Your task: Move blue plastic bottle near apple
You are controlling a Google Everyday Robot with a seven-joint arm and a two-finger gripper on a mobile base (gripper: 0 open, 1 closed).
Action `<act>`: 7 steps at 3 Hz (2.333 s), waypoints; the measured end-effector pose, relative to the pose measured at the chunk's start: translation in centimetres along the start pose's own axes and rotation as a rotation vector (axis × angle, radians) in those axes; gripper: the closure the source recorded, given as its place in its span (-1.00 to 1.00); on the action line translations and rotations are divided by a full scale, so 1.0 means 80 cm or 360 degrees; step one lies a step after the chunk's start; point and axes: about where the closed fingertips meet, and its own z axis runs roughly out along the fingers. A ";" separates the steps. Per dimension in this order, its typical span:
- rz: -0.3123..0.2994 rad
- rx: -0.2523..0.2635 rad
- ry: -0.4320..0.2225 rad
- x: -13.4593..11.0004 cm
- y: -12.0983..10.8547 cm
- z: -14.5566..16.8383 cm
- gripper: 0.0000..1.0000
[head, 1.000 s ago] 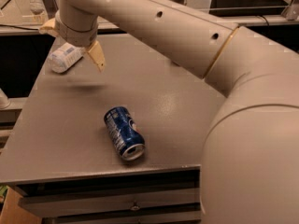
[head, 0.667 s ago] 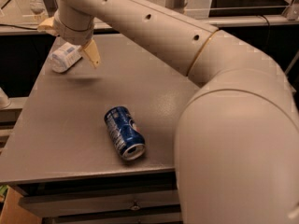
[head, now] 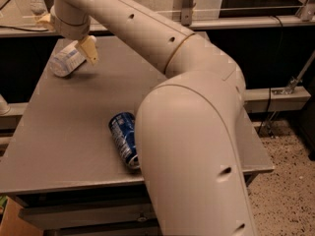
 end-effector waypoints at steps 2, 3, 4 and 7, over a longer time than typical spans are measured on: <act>0.0070 -0.0192 0.0014 0.014 0.028 0.031 -1.00; 0.0077 -0.0268 -0.0001 0.014 0.036 0.040 -1.00; 0.0061 -0.0324 -0.0018 0.011 0.034 0.048 -1.00; 0.0047 -0.0387 -0.0048 0.003 0.028 0.052 0.28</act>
Offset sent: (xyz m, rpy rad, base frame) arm 0.0172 -0.0239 -0.0392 -0.1431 0.0998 -0.0981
